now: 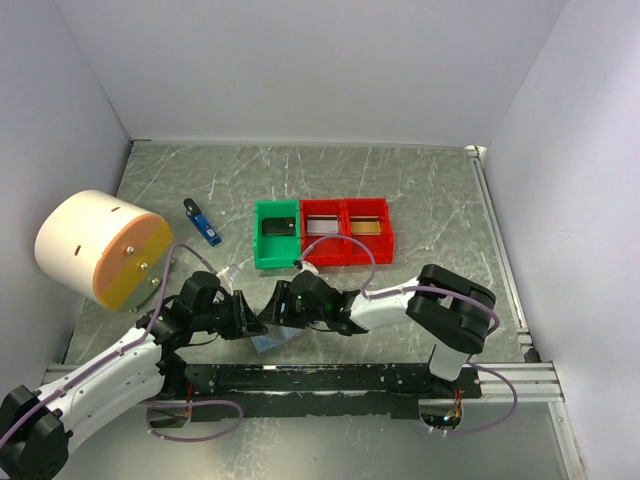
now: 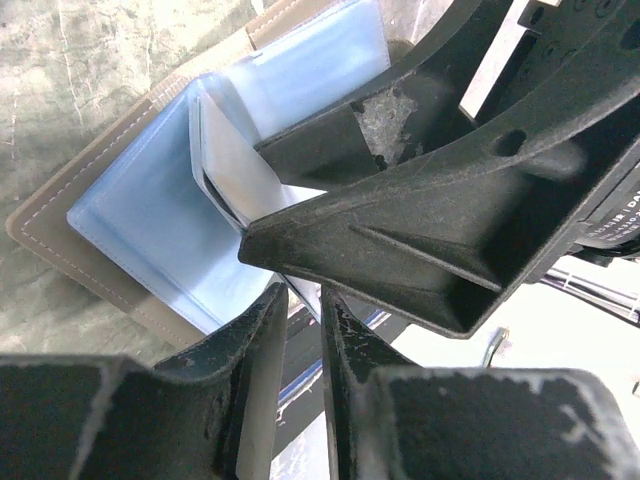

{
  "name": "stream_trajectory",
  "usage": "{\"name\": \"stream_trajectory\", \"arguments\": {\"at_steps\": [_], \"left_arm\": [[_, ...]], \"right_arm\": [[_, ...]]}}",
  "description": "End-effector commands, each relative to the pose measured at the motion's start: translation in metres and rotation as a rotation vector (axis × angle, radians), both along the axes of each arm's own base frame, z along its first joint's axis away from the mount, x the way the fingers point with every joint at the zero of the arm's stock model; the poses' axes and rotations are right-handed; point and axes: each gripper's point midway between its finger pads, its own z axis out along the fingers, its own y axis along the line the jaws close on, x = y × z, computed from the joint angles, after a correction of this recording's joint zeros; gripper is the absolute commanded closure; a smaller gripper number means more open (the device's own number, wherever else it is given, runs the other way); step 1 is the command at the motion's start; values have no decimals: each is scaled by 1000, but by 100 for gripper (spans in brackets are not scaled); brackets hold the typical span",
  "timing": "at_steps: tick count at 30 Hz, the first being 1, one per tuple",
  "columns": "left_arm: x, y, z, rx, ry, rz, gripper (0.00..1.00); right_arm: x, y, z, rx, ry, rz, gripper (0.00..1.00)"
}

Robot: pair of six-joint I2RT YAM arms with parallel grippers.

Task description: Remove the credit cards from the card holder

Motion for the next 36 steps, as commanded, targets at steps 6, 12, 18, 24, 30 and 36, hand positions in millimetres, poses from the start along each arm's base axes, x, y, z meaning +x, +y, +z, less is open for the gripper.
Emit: {"name": "stream_trajectory", "arguments": {"at_steps": [6,12,18,24,30,36], "left_arm": [[14,-1,18,-7,-89,22,67],[15,12,11,62,-61,88,67],[16,18,10,83,-57,124,67],[14,11,7,52,-50,88,67],[18,0,12,3,-65,61,63],[16,-2,6,-5,-45,52,65]], "right_arm": [[-18,-58,-62,-256,79,-17,53],[-17,-63,-64,-219,105,-30,54],[-18,-65,-67,-212,117,-37,55],[-20,-64,-69,-195,127,-32,54],[-20,-64,-69,-192,127,-30,54],[-20,-65,-69,-182,133,-38,53]]}}
